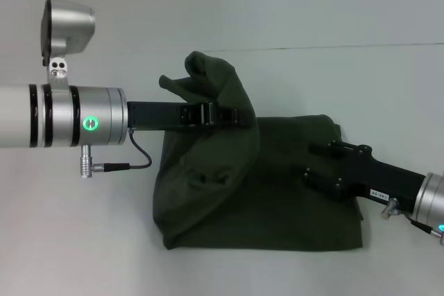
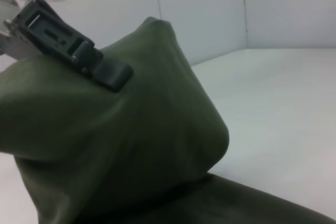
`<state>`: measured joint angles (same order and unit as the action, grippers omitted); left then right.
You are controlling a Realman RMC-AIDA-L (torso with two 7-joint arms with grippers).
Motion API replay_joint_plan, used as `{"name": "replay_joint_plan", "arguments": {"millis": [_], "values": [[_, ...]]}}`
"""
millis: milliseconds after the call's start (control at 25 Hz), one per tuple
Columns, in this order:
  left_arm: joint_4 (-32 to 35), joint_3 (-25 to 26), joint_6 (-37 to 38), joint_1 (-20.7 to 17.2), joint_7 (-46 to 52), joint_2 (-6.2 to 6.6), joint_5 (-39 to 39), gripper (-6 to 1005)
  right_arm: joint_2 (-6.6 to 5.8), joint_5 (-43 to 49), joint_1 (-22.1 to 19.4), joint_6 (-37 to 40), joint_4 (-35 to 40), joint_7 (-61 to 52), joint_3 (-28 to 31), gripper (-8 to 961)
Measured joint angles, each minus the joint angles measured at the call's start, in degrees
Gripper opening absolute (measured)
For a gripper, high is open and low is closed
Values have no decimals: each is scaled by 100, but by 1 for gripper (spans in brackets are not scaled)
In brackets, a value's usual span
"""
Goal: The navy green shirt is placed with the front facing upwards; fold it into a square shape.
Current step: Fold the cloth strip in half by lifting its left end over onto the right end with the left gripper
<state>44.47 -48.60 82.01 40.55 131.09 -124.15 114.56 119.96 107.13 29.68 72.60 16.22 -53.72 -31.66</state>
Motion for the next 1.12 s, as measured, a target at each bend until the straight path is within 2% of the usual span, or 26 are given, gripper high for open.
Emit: {"name": "replay_joint_plan", "arguments": {"millis": [400,680,960,1120], "values": [[-136,-239,-121,33,-21,-32,-457,72,-14,-71,-250,17,44,8,121,609],[-375,-880,-689,20,-43,-30,-942,71,-25,-71,-303,13,55,24,185,610],[-810,-1350,-1257,114,-160,-39,-1180,72,-27,-71,-323,-10,68,27,188,609],[-1017,-1464,-1299,150,-281,-27,-1356,100,-34,-70,-355,-19,117,28,198,609]]}}
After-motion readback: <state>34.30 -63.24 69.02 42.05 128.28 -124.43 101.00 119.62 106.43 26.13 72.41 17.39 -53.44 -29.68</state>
